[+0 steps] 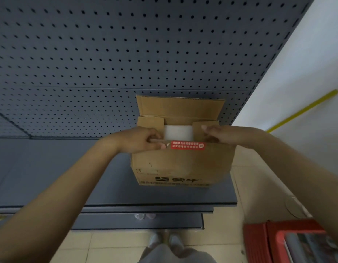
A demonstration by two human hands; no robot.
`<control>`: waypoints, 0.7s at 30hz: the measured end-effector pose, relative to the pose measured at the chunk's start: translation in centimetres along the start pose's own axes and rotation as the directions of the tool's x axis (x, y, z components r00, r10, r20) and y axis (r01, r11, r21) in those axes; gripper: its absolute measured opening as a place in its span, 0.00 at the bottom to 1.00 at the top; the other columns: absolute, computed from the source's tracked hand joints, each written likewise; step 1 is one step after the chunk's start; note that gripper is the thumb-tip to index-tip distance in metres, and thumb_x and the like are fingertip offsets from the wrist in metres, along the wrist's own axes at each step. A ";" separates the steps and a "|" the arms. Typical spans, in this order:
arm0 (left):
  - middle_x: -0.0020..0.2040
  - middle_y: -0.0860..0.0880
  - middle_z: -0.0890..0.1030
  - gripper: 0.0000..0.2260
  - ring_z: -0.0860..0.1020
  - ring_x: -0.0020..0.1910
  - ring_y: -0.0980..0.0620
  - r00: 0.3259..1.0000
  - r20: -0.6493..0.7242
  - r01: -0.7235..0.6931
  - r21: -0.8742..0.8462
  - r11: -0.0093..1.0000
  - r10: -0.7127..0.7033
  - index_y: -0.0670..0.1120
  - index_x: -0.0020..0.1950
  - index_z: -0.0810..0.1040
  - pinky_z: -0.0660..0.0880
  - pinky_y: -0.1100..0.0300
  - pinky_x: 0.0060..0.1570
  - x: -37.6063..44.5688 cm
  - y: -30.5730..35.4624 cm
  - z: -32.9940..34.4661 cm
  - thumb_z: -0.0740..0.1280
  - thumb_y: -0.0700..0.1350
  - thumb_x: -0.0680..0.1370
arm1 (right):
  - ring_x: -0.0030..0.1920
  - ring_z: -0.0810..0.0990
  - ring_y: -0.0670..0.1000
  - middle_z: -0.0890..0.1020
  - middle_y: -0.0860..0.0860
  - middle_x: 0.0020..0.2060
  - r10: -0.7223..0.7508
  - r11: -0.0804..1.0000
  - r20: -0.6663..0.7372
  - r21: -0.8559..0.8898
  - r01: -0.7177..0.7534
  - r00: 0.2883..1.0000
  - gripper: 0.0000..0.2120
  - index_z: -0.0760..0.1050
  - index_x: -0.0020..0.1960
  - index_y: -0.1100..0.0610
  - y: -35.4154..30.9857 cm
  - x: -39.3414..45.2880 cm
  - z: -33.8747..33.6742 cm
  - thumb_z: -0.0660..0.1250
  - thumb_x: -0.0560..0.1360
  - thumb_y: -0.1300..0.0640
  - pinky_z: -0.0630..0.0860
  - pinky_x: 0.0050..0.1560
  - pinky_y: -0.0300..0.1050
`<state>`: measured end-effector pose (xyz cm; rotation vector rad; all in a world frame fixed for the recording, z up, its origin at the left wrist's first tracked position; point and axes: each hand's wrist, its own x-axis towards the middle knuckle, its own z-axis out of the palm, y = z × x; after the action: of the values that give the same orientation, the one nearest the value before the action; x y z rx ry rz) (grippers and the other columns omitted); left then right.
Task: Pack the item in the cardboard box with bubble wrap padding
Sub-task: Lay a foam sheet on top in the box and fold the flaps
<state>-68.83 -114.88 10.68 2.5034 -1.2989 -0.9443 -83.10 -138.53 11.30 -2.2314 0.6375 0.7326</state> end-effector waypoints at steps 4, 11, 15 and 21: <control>0.62 0.47 0.77 0.25 0.75 0.60 0.46 0.977 -0.214 0.045 0.291 0.956 0.019 0.47 0.66 0.71 0.69 0.52 0.61 2.7 0.0 1.7 0.63 0.62 0.76 | 0.64 0.73 0.53 0.74 0.52 0.67 -0.159 0.978 -0.113 -0.152 0.141 0.981 0.25 0.69 0.69 0.53 -0.8 0.3 1.4 0.51 0.80 0.39 0.69 0.61 0.42; 0.76 0.34 0.58 0.52 0.54 0.76 0.34 0.849 -0.486 0.104 0.540 0.835 0.209 0.45 0.76 0.62 0.52 0.36 0.71 4.3 0.5 2.2 0.77 0.64 0.58 | 0.74 0.55 0.60 0.60 0.55 0.72 -0.282 0.828 -0.284 -0.555 0.082 0.916 0.43 0.57 0.75 0.51 1.4 2.4 4.6 0.67 0.68 0.32 0.55 0.74 0.60; 0.78 0.37 0.40 0.66 0.35 0.77 0.36 0.904 -0.420 0.191 0.555 0.809 0.075 0.50 0.77 0.32 0.31 0.33 0.67 5.8 1.4 0.6 0.75 0.68 0.58 | 0.75 0.49 0.68 0.50 0.61 0.76 -0.478 0.719 -0.396 -0.689 0.090 0.784 0.61 0.58 0.75 0.53 0.3 3.5 4.1 0.73 0.50 0.27 0.51 0.71 0.73; 0.68 0.42 0.64 0.49 0.66 0.69 0.42 0.938 -0.330 0.104 0.567 0.817 0.110 0.50 0.79 0.49 0.51 0.42 0.75 5.2 1.9 1.1 0.74 0.61 0.67 | 0.77 0.38 0.64 0.42 0.60 0.78 -0.438 0.675 -0.351 -0.736 0.046 0.828 0.71 0.24 0.73 0.46 -1.5 4.3 3.5 0.76 0.54 0.32 0.32 0.72 0.66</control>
<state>-68.55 -119.92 8.21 2.9053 -1.6431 -0.0547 -80.20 -135.93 7.05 -3.2152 0.2592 0.2275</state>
